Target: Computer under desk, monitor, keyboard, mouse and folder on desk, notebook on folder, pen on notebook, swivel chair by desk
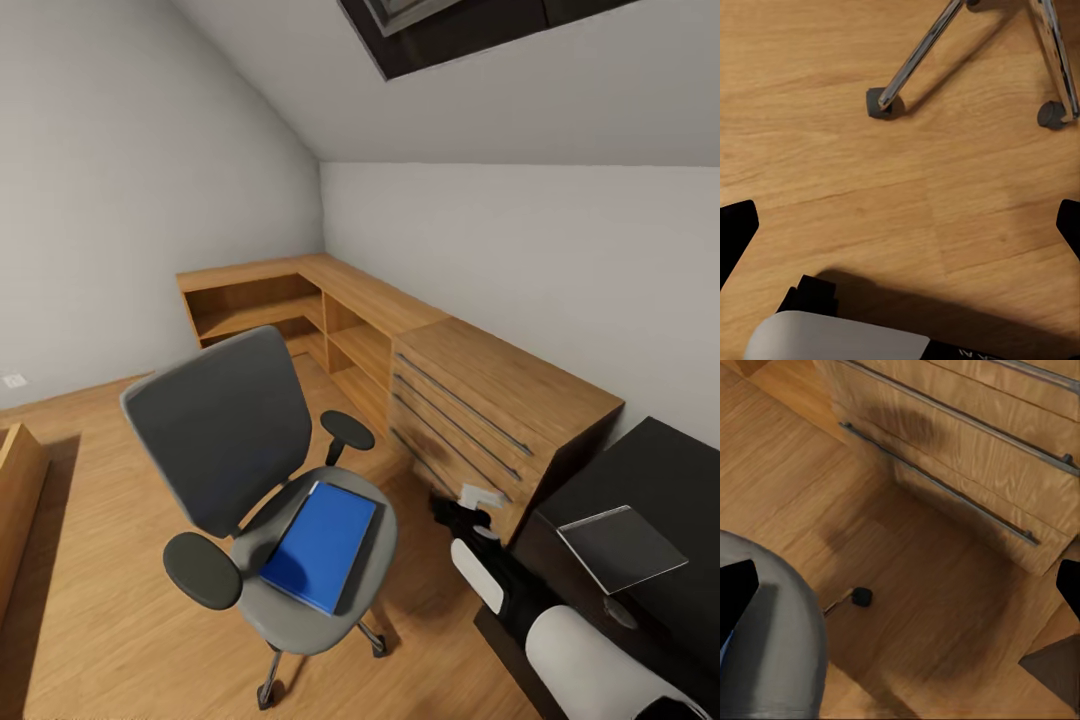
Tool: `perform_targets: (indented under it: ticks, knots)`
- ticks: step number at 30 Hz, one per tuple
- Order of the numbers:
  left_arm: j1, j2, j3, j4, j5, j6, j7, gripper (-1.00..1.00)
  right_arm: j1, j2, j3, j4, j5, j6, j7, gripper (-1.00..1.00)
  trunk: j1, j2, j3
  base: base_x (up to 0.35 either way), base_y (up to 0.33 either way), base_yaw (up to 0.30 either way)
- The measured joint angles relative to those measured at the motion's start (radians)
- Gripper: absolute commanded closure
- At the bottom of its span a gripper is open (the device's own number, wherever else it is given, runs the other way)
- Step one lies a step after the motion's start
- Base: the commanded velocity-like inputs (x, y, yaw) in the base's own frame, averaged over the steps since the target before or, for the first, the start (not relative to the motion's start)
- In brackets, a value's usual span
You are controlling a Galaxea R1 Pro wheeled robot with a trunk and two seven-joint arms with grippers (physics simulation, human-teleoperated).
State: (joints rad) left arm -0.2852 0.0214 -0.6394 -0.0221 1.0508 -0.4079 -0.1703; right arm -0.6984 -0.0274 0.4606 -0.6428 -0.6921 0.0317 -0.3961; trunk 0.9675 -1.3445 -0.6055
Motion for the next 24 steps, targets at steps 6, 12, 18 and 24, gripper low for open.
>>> perform_targets:
  ticks: [6, 12, 18, 24]
  knots:
    - [0.000, 0.001, 0.001, 0.000, 0.000, 0.001, 0.000, -1.00, 0.000, 0.026, 0.078, 0.152, 0.021, -0.109, 0.090, -1.00, 0.000, 0.000, 0.000, 0.000, 0.000, 0.001]
    - [0.000, 0.001, 0.001, 0.000, 0.000, 0.001, 0.000, -1.00, 0.000, 0.047, 0.089, 0.280, 0.022, -0.207, 0.107, -1.00, 0.000, 0.000, 0.000, 0.000, 0.000, 0.000]
    - [0.000, 0.003, 0.001, 0.000, 0.002, 0.001, 0.004, -1.00, 0.000, 0.087, 0.089, 0.482, 0.024, -0.303, 0.178, -1.00, 0.000, 0.000, 0.000, 0.000, 0.000, 0.000]
    - [0.000, 0.002, 0.002, 0.002, 0.004, 0.006, 0.007, -1.00, 0.001, 0.115, 0.089, 0.621, 0.021, -0.329, 0.288, -1.00, 0.000, 0.000, 0.000, 0.000, 0.000, 0.000]
